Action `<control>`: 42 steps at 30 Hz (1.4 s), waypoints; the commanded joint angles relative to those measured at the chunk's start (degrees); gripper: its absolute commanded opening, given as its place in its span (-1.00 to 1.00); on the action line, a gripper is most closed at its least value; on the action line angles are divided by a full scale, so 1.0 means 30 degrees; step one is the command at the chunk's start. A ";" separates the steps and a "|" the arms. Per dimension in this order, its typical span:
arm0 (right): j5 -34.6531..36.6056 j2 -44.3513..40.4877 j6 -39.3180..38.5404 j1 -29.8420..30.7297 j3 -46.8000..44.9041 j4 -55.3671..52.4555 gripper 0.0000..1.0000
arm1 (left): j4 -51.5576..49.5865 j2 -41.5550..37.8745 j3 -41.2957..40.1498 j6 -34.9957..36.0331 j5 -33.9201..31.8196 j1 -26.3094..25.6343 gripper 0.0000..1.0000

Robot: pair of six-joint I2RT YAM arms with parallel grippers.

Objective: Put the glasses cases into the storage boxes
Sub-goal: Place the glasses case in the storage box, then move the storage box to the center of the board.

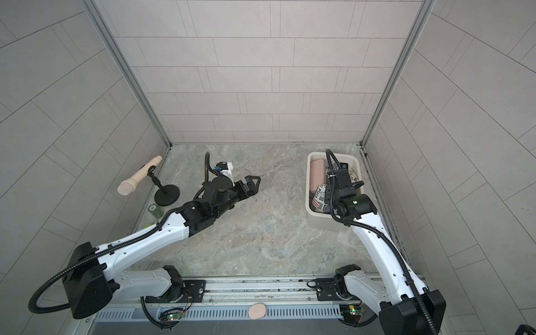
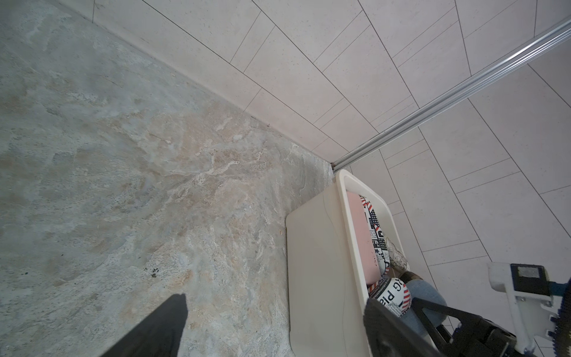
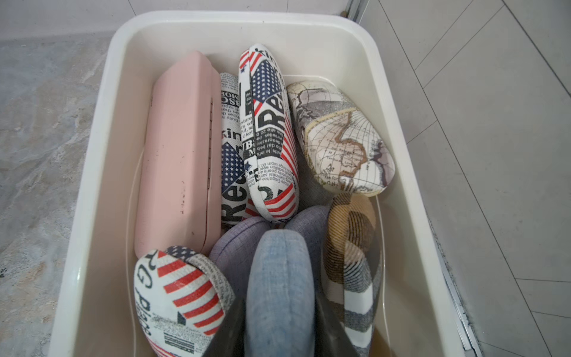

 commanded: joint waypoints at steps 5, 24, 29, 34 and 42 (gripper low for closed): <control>-0.0618 0.0482 0.1271 0.0599 -0.0551 -0.1236 -0.59 | 0.0641 0.0290 0.0241 0.0544 0.0547 -0.0024 0.94; 0.0292 -0.1294 -0.0196 0.0437 0.3884 -0.3023 0.21 | -0.1882 0.3237 0.4881 0.4518 0.6354 0.0700 0.94; -0.1406 -0.1068 -0.0008 0.0464 0.4359 -0.2612 0.17 | -0.1441 0.4929 0.5997 0.4127 0.7947 0.0297 0.80; -0.0556 -0.1481 -0.0272 0.0322 0.4115 -0.2704 0.17 | -0.2428 0.8292 0.8989 0.3486 0.9428 -0.1106 0.58; -0.1034 -0.1958 -0.0445 0.0143 0.3688 -0.2845 0.17 | -0.2522 1.2159 1.1873 0.2222 0.9572 -0.2134 0.40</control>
